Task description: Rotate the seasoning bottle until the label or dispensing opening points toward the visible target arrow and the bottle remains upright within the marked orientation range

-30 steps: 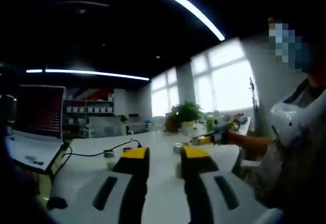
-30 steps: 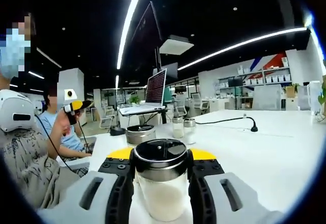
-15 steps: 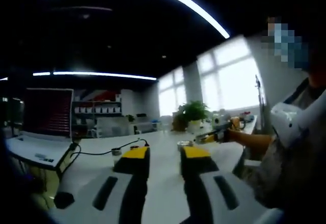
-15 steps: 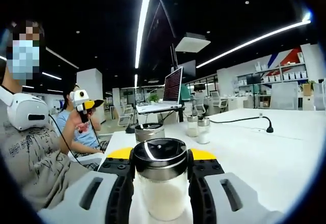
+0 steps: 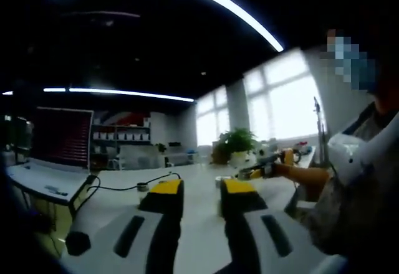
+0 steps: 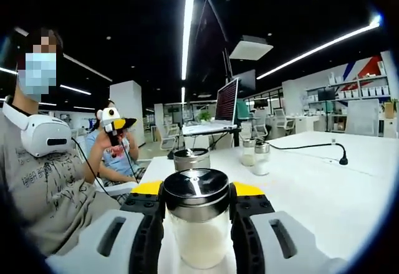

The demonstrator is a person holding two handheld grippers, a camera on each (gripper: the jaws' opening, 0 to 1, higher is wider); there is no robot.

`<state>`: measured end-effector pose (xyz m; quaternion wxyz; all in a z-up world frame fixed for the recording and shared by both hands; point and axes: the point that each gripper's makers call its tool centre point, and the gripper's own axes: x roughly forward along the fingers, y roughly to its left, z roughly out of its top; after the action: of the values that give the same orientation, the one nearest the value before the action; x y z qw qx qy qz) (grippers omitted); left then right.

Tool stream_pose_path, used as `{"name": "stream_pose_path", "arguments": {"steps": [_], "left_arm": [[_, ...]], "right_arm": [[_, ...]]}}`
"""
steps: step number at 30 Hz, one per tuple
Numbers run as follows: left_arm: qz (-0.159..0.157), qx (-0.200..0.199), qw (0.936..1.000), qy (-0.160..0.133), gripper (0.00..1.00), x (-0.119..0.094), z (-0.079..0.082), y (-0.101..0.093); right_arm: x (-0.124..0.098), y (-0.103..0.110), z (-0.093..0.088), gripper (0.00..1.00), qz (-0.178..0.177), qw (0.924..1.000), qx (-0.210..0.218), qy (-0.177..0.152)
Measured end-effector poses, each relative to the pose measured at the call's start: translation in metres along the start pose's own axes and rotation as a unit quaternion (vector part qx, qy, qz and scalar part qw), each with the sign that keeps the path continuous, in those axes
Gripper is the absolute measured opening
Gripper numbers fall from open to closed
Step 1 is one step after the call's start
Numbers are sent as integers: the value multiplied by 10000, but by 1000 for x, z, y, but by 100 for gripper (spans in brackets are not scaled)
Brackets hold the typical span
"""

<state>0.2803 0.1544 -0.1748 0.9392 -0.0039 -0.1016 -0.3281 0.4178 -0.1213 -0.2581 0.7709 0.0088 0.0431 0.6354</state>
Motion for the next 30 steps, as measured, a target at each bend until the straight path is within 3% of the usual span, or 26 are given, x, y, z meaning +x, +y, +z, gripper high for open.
{"name": "stream_pose_path", "arguments": {"steps": [10,11,14,15,18,20,25,30], "left_arm": [[-90,23,9999,125,25,9,-6,-7],[-95,38,9999,129,25,9,-6,-8],[-92,57,9999,110,25,9,-3,-8],[-86,52,9999,94,25,9,-2,-7],[-13,41,10000,72,25,9,-1,-3],[41,59,9999,121,25,10,-4,-1],[104,135,9996,233,25,10,-8,0],[97,126,9996,214,25,10,-8,0]], "right_arm": [[-2,0,1,40,130,9998,-156,93],[-4,2,9,41,170,9998,8,-141],[-11,-1,32,53,-90,9975,178,-680],[-12,1,33,55,-146,9976,174,-655],[-15,-10,34,60,-940,9939,-283,-505],[-20,-11,39,65,-1214,9899,-400,-618],[-31,-5,50,50,-1486,9829,104,-1080],[-35,3,52,52,-1729,9766,172,-1268]]}}
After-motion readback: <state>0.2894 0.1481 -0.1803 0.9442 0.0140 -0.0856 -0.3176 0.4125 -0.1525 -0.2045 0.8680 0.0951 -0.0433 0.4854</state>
